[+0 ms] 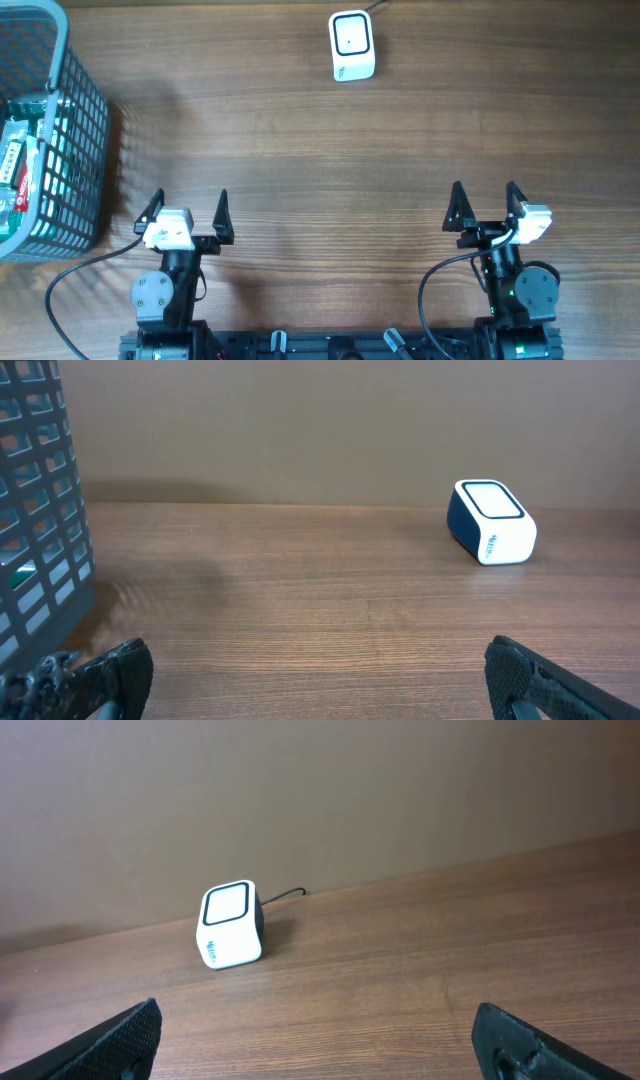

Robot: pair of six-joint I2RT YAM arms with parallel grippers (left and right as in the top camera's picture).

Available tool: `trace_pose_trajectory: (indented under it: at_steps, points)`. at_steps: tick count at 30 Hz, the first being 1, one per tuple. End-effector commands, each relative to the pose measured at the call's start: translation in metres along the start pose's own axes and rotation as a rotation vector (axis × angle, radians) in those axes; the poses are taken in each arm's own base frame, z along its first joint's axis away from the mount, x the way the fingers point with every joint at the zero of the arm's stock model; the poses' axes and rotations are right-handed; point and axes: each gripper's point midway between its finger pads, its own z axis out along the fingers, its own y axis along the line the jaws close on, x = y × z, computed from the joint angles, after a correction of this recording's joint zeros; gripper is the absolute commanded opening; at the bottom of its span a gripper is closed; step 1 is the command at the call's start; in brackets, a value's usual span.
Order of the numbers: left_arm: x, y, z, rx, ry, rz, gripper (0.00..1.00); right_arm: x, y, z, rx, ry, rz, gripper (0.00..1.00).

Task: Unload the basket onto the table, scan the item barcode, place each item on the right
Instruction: 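Move the left gripper toward the grey basket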

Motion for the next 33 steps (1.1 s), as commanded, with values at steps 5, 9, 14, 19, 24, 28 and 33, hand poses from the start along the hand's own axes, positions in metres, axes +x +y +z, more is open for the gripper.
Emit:
trace_pose_trajectory:
  at_steps: [5,9,14,19,24,28,33]
  points:
    - [0.002,-0.001,0.000,0.008,0.006,0.022,1.00,0.003,-0.004,0.001,0.021,0.011,0.003,1.00]
    - [0.002,-0.001,0.000,0.008,0.006,0.022,1.00,0.003,-0.004,0.001,0.022,0.012,0.003,1.00]
    - [0.002,-0.001,0.000,0.008,0.006,0.022,1.00,0.003,-0.004,0.001,0.022,0.012,0.003,1.00]
    - [0.002,-0.001,0.000,0.008,0.006,0.022,1.00,0.003,-0.004,0.001,0.022,0.012,0.003,1.00]
    - [0.002,-0.001,0.000,0.008,0.006,0.022,1.00,0.003,-0.004,0.001,0.021,0.012,0.003,1.00]
    - [-0.010,-0.007,-0.001,0.042,-0.042,0.024,1.00,0.003,-0.004,0.001,0.022,0.012,0.003,1.00]
    - [-0.033,-0.008,-0.003,0.040,-0.135,0.093,1.00,0.003,-0.004,0.001,0.022,0.012,0.003,0.99]
